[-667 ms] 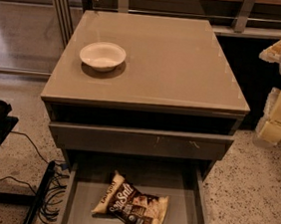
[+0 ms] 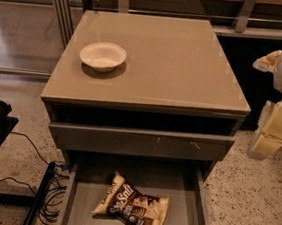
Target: Pick brown chip bag from middle drawer and place on counter
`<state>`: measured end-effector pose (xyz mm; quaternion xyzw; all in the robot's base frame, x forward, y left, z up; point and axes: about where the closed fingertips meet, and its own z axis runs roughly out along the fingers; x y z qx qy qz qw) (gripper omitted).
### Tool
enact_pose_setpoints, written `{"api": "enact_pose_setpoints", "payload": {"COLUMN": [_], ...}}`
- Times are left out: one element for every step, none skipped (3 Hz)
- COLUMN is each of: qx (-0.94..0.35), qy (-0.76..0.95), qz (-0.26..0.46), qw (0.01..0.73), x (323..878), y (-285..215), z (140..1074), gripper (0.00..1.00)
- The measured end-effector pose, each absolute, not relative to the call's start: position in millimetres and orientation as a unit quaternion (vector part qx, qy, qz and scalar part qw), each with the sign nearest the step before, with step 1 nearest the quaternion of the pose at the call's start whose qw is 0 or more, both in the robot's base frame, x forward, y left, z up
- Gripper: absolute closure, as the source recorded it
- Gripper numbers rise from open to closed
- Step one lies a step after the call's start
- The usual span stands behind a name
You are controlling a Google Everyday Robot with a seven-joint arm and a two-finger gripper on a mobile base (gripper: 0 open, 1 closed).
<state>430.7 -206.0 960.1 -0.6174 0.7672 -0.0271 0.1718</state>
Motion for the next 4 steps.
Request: {"api": "enact_pose_setpoints", "payload": {"qx": [-0.635, -0.645, -0.641, -0.641], "qy": [0.750, 0.740, 0.743, 0.743], "qz": [-0.006, 0.013, 0.021, 0.021], "qw": [0.184, 0.189, 0.189, 0.189], "x": [415.7, 405.6, 406.8, 406.8], "y": [-191.2, -186.6, -190.3, -190.3], "z": [916.6, 849.6, 787.6, 787.7], "gripper": [0.00, 0.00, 0.00, 0.00]}}
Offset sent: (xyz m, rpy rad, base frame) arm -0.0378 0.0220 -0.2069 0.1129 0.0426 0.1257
